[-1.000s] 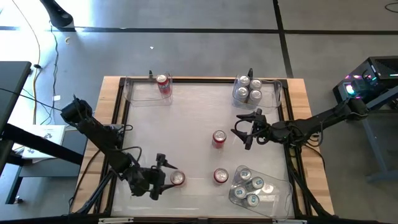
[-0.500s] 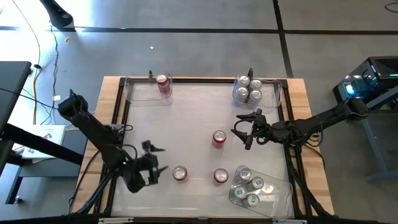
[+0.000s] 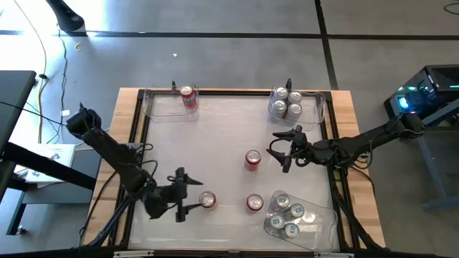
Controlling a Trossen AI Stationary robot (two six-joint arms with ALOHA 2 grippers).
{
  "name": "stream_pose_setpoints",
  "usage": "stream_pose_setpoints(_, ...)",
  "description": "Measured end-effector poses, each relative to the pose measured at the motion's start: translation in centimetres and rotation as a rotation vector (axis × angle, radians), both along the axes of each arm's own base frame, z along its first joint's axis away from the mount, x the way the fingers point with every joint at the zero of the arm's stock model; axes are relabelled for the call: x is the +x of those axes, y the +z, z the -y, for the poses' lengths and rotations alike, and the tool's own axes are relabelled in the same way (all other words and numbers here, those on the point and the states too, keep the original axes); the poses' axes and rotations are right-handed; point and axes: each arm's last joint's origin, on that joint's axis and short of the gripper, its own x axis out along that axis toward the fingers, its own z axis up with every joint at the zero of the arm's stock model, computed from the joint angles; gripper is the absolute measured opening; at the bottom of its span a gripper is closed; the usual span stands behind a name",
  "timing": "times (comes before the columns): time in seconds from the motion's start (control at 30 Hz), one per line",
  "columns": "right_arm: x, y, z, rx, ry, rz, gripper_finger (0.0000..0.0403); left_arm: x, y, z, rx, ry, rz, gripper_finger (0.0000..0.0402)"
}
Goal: Sort soda cans
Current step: Put the red soda can into the top left transparent bin
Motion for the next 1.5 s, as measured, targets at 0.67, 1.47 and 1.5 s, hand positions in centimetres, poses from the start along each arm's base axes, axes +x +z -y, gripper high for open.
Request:
stream_pose_setpoints(0.67, -0.1, -0.6, 0.0, 0.016, 0.005, -0.052, 0.0348, 3.5, -2.3, -1.3, -0.018, -0.135, -0.126, 0.0337)
stream_pose_setpoints(1.47, -0.1, -0.7, 0.0, 0.028, 0.003, -0.057, 0.0348, 2.1, -2.5, -3.1, 0.162, 0.028, -0.208, 0.0337)
stream_pose_setpoints(1.5, -0.1, -0.7, 0.0, 0.028, 0.003, -0.056, 0.0348, 1.8, -2.2, -3.3, 0.161, 0.066, -0.197, 0.0337)
